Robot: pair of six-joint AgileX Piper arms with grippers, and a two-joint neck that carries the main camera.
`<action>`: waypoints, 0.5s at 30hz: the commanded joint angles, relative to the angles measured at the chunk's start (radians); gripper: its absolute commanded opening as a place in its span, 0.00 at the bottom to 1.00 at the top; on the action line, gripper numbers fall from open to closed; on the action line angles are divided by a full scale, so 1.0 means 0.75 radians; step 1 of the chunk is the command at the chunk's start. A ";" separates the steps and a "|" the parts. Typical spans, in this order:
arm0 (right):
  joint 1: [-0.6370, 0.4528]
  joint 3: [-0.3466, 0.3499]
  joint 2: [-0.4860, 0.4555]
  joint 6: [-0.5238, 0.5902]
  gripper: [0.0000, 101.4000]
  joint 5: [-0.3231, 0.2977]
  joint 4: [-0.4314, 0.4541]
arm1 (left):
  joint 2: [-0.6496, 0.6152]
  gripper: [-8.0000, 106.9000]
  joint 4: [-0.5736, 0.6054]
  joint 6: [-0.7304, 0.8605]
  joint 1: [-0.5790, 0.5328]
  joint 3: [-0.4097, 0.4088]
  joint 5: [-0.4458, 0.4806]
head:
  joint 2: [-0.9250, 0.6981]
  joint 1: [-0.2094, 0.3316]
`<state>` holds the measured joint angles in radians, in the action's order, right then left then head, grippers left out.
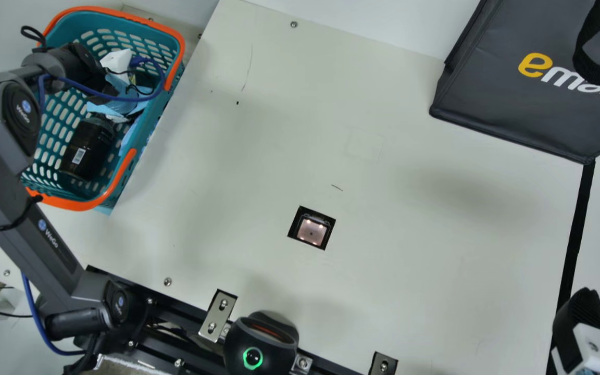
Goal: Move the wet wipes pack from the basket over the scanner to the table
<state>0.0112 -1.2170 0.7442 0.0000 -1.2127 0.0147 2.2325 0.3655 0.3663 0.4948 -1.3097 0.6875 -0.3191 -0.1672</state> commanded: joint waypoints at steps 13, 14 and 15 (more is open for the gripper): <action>0.000 0.000 0.000 0.000 0.94 0.001 0.000 | -0.168 0.00 0.039 -0.020 0.010 0.108 -0.119 | -0.003 0.039; 0.000 0.000 0.000 0.000 0.94 0.001 0.000 | -0.190 0.00 0.028 -0.034 0.009 0.121 -0.141 | -0.003 0.039; 0.000 0.000 0.000 0.000 0.94 0.001 0.000 | -0.211 0.00 0.018 -0.048 0.009 0.133 -0.160 | -0.003 0.039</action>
<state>0.0112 -1.2170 0.7442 0.0000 -1.2116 0.0147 2.0968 0.3893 0.3423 0.5017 -1.2175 0.5934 -0.3191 -0.1687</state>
